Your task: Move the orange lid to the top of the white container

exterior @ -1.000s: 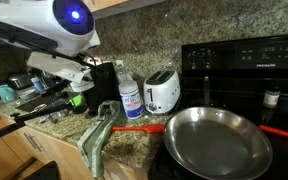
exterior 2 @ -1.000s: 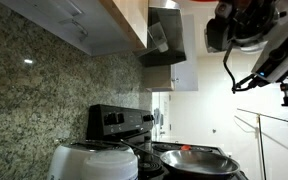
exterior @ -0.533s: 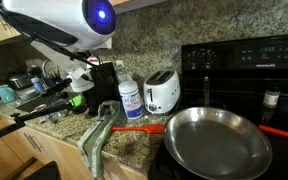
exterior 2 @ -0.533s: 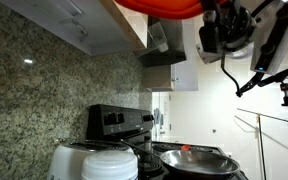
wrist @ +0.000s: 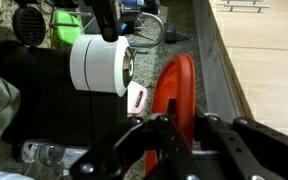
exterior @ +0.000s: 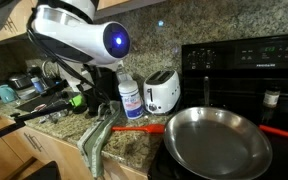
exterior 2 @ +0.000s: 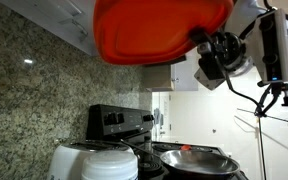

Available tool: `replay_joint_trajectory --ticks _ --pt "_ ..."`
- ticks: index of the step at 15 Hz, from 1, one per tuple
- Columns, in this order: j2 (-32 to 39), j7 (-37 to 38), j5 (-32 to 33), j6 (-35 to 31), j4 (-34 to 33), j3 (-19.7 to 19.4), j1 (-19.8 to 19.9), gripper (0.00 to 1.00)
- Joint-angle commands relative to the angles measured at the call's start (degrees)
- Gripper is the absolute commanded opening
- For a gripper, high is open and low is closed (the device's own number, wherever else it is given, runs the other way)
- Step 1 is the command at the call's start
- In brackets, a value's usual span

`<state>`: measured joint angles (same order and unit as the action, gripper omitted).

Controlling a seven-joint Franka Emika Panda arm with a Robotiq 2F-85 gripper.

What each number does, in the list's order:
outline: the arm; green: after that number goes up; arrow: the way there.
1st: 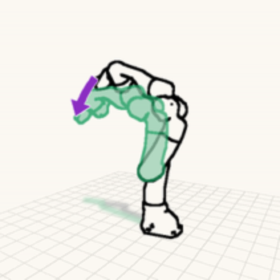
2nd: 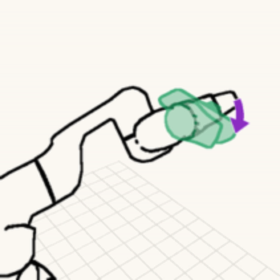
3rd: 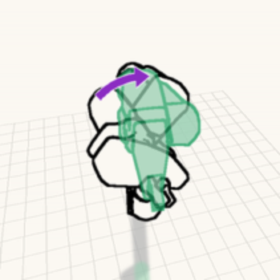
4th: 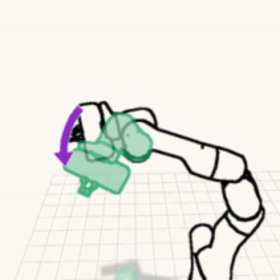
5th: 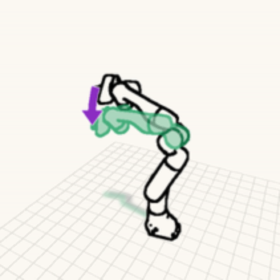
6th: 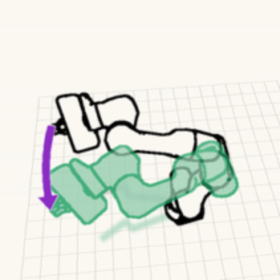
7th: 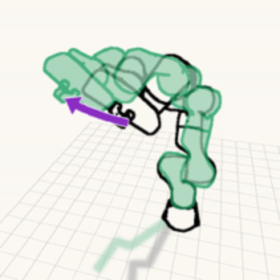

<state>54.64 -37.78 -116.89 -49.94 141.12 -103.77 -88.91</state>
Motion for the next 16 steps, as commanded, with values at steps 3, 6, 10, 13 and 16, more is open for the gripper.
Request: replay_joint_trajectory --ticks 3,6,10,13,16 --pt "-4.12 8.06 1.99 -4.93 -4.59 6.31 4.94 0.04" --pt "-5.05 6.94 1.91 -6.45 -6.80 9.56 8.19 0.04" --pt "-6.32 2.81 0.40 -10.90 -8.70 12.75 11.24 0.04" --pt "-7.62 -1.56 0.55 -15.58 -10.21 15.13 13.09 0.04" --pt "-9.00 -5.95 2.11 -19.27 -11.48 18.21 15.31 0.04"
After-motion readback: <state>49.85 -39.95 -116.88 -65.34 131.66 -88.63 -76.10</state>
